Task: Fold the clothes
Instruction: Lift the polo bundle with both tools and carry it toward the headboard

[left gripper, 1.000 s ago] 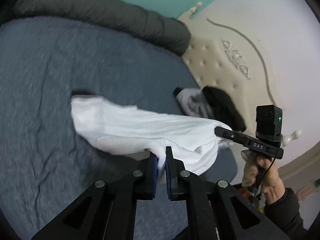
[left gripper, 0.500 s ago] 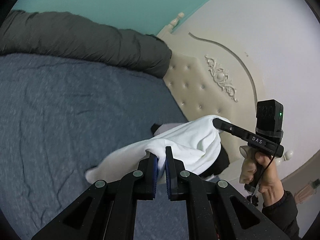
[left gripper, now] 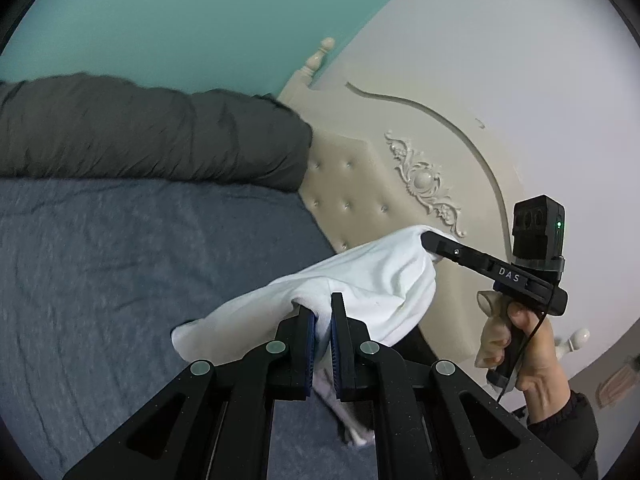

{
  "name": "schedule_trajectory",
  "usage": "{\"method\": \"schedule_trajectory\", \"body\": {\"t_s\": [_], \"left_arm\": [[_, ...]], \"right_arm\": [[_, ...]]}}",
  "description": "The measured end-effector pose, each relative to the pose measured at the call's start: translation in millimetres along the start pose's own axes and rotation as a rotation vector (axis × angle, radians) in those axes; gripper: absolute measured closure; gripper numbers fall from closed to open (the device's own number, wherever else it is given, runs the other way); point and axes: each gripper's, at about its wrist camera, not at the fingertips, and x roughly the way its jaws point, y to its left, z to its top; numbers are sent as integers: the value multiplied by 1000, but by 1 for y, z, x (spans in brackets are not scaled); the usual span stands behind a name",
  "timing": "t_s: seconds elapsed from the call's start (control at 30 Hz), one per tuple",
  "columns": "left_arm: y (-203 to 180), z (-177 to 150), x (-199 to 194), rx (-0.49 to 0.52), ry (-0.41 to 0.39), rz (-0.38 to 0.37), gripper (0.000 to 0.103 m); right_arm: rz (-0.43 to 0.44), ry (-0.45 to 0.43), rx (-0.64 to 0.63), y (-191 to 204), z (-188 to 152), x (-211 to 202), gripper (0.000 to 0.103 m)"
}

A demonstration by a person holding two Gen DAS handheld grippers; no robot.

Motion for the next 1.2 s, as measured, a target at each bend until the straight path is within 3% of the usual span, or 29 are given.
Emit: {"method": "schedule_trajectory", "body": {"t_s": [0.27,0.8,1.07,1.2], "left_arm": [[-38,38,61,39,7,5,96],[-135,61,155,124,39,-23,96],[-203,56,168,227,50,-35,96],[-230,29,160,276,69,-65,96]], "right_arm": [[-59,-43,38,-66,22,-12,96],[-123,-123,79,-168,38,-74,97],[-124,-171,108,-202,16,-130,97],[-108,-175,91,-206,-13,-162,97]]}}
